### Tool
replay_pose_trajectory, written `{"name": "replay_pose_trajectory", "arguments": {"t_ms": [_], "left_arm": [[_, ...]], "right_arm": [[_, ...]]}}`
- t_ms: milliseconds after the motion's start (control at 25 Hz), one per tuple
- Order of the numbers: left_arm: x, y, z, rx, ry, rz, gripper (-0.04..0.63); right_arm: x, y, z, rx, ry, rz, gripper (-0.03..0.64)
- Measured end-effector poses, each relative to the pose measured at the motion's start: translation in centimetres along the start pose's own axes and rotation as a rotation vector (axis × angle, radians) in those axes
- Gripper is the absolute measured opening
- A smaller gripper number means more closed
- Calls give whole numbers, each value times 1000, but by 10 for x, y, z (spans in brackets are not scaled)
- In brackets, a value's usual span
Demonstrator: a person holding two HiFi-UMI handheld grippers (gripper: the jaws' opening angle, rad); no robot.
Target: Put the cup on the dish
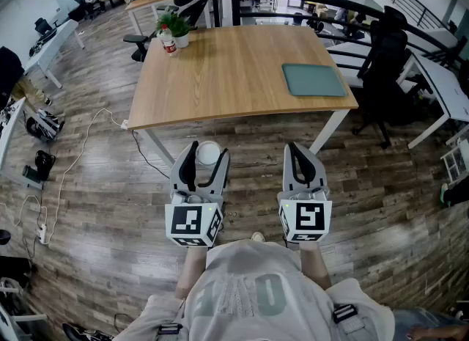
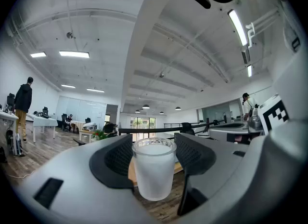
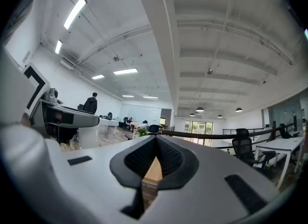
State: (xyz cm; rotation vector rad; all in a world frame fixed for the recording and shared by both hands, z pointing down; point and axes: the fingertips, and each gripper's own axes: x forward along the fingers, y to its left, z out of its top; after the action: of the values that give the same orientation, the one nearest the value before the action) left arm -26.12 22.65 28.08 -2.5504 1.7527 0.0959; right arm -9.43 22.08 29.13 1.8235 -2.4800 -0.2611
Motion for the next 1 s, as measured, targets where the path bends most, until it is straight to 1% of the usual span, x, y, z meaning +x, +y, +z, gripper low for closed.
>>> {"name": "replay_pose_trajectory", "arguments": {"t_ms": [440, 600, 760, 840, 1000], "left_arm": [[-1, 6, 7, -13, -15, 9, 274], [9, 5, 7, -27, -18, 5, 273], [21, -4, 0, -47, -8, -1, 274], [27, -9, -2, -53, -10, 2, 274], [42, -19, -1, -64, -22, 9, 273]], "right_arm": [[-4, -3, 0, -4, 11, -13, 18], [-1, -16, -6, 9, 13, -24, 18], [1, -34, -20, 28, 34, -36, 18], [3, -42, -27, 27, 43, -30, 18], [7, -58, -37, 66, 44, -3, 18]]}}
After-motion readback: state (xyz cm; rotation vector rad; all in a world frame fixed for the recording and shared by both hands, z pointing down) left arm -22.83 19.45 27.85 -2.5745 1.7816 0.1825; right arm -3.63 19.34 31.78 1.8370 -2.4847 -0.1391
